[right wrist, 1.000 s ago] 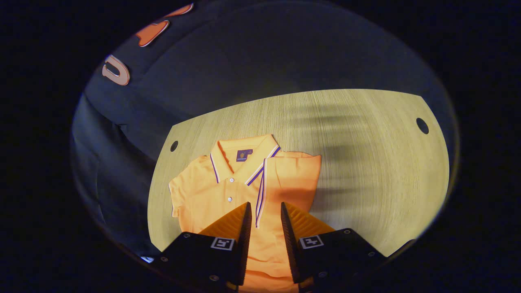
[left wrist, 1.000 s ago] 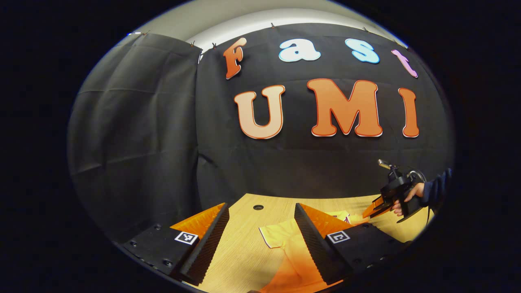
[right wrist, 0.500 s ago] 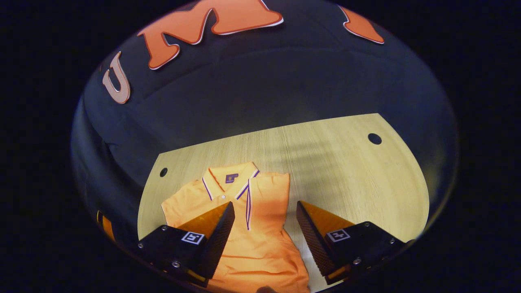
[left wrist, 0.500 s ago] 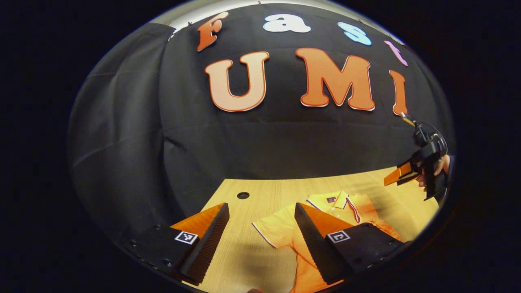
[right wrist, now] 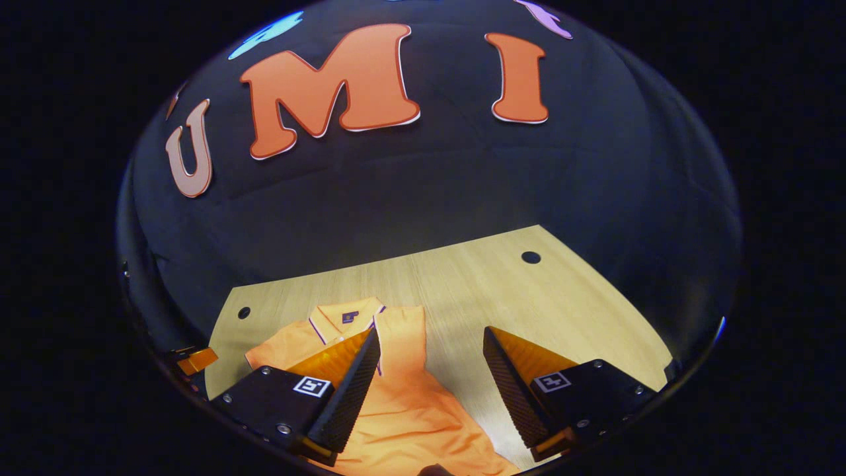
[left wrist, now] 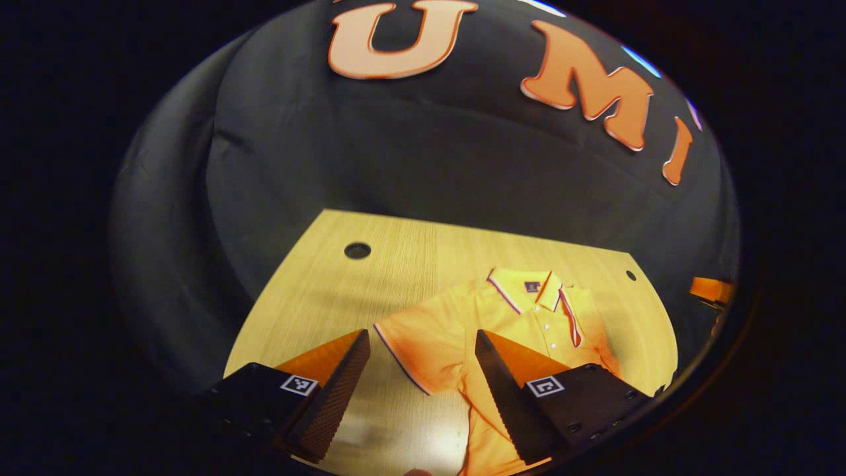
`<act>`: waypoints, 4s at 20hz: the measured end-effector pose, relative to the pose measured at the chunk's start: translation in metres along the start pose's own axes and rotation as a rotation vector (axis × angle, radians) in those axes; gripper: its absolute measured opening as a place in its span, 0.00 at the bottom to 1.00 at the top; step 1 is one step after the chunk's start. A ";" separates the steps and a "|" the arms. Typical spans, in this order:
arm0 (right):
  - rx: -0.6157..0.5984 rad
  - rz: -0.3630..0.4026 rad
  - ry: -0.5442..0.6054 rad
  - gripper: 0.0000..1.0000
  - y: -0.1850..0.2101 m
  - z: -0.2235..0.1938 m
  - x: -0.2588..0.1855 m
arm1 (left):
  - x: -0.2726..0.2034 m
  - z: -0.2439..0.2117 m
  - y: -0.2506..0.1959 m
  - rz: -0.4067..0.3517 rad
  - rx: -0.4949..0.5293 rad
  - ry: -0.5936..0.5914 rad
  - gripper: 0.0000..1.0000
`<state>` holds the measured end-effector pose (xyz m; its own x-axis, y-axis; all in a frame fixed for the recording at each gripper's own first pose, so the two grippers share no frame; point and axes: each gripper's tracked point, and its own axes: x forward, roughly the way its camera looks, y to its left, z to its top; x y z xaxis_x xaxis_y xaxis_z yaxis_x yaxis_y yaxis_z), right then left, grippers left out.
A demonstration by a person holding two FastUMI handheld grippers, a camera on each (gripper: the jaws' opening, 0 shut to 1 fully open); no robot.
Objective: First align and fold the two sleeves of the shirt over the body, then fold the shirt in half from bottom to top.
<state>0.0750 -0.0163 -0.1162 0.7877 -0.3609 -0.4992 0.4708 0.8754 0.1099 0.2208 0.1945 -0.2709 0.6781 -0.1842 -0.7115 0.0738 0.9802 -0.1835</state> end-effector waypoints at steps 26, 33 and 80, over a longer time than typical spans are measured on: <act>0.013 -0.196 -0.111 0.96 -0.106 -0.024 -0.117 | 0.130 -0.051 0.006 0.157 -0.030 0.502 0.09; 0.006 -0.198 -0.103 0.96 -0.118 -0.025 -0.119 | 0.126 -0.026 -0.017 0.078 0.073 0.394 0.06; -0.193 0.192 -0.567 1.00 -0.040 0.043 -0.155 | -0.277 0.043 -0.124 -0.029 0.140 -0.751 0.98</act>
<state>-0.0490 -0.0095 -0.0061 0.9642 -0.2599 0.0535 0.2617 0.9646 -0.0318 0.0551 0.1275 -0.0215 0.9859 -0.1609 -0.0462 0.1574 0.9849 -0.0722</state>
